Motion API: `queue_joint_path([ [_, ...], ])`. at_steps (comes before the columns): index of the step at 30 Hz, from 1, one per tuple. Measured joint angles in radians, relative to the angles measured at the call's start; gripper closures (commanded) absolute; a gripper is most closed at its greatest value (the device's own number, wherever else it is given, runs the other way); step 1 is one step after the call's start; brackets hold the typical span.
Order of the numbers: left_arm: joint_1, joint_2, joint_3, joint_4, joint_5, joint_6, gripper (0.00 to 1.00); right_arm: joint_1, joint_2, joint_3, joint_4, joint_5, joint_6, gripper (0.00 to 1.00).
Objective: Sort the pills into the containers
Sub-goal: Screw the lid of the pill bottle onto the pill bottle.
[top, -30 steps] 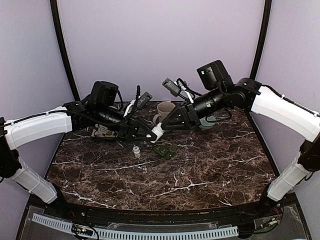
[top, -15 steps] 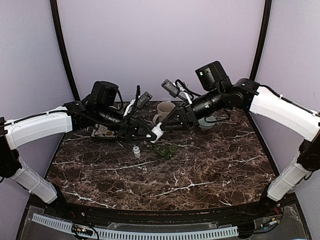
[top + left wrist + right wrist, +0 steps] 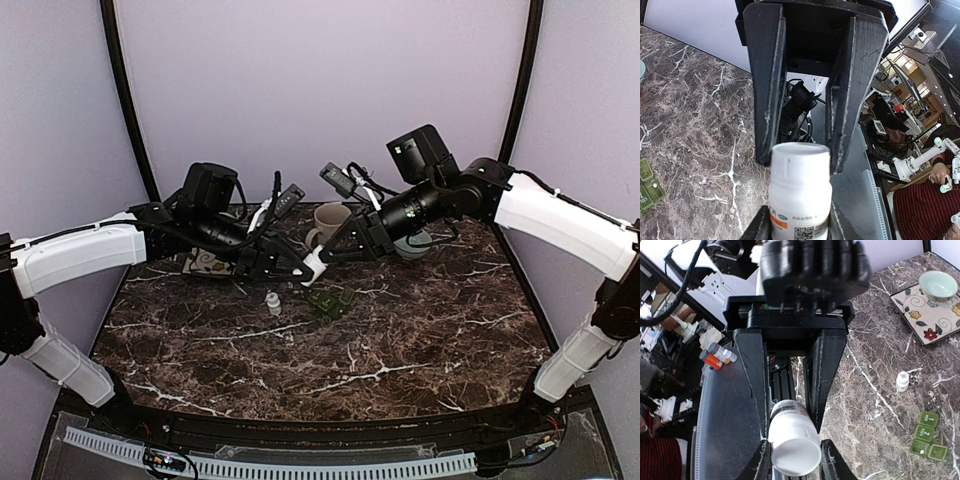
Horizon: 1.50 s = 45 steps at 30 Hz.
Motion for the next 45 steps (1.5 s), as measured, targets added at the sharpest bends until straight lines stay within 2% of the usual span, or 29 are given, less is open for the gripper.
queue_joint_path([
  [6,0.003,0.012,0.002,-0.007,0.006,0.006,0.91,-0.005,0.011,0.001,-0.009,-0.015,0.008,0.93],
  [9,0.003,0.017,0.009,-0.017,0.008,0.010,0.91,-0.007,0.013,0.002,-0.012,-0.021,0.009,0.96],
  [18,0.003,0.018,0.015,-0.006,-0.023,0.024,0.91,-0.018,0.013,0.001,0.000,-0.032,0.042,0.97],
  [27,-0.004,-0.007,0.013,0.031,-0.134,0.035,0.91,-0.037,0.015,0.001,0.052,-0.031,0.100,0.98],
  [32,-0.032,-0.013,0.014,0.006,-0.259,0.088,0.91,-0.046,0.047,0.031,0.016,-0.011,0.113,0.98],
  [38,-0.106,-0.013,0.014,-0.052,-0.525,0.190,0.91,-0.050,0.097,0.066,-0.068,0.039,0.135,1.00],
  [45,-0.201,-0.018,0.006,-0.039,-0.856,0.306,0.91,-0.052,0.123,0.095,-0.100,0.101,0.183,1.00],
])
